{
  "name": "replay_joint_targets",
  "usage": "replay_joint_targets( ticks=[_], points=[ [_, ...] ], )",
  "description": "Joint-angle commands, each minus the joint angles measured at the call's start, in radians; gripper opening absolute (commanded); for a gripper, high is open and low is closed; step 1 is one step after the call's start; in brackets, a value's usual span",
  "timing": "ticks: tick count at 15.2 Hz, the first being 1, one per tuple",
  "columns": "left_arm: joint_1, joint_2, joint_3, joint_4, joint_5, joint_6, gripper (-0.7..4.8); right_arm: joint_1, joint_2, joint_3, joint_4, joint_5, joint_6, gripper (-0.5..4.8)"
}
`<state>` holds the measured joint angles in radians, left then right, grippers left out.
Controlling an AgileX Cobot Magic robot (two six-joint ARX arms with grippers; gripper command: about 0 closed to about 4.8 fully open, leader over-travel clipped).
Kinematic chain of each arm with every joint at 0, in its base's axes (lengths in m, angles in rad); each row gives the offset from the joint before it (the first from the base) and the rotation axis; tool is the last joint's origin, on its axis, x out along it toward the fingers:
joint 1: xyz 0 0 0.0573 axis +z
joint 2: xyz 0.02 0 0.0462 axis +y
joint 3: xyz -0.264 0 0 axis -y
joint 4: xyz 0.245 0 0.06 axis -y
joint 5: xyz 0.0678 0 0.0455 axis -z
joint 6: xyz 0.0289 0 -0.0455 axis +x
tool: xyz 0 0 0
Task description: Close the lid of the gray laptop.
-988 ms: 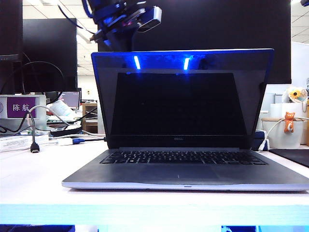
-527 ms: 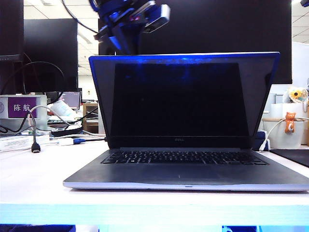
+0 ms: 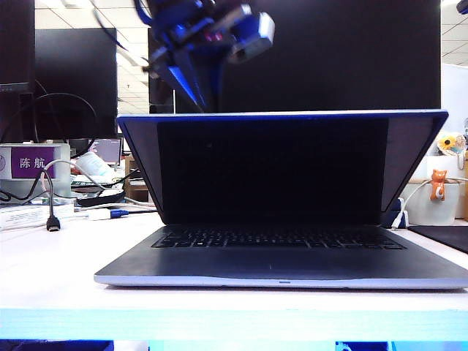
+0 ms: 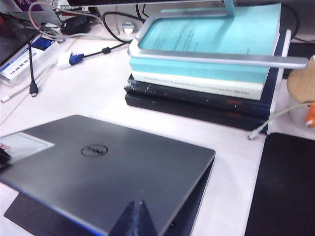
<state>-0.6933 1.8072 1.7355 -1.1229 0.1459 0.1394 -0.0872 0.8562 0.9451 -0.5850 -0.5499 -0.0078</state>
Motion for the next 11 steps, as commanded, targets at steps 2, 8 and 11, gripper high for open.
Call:
replay_joint_targets(
  ticks=[2, 8, 11],
  points=[
    [0.006, -0.095, -0.188, 0.150, -0.009, -0.018, -0.05, 0.000, -0.003, 0.003, 0.005, -0.003, -0.004, -0.06],
    [0.005, -0.209, -0.540, 0.497, -0.011, -0.075, -0.05, 0.000, -0.003, 0.003, -0.015, -0.003, -0.004, -0.06],
    [0.005, -0.239, -0.580, 0.538, -0.011, -0.089, -0.05, 0.000, -0.003, 0.003, -0.017, -0.003, -0.004, -0.06]
  ],
)
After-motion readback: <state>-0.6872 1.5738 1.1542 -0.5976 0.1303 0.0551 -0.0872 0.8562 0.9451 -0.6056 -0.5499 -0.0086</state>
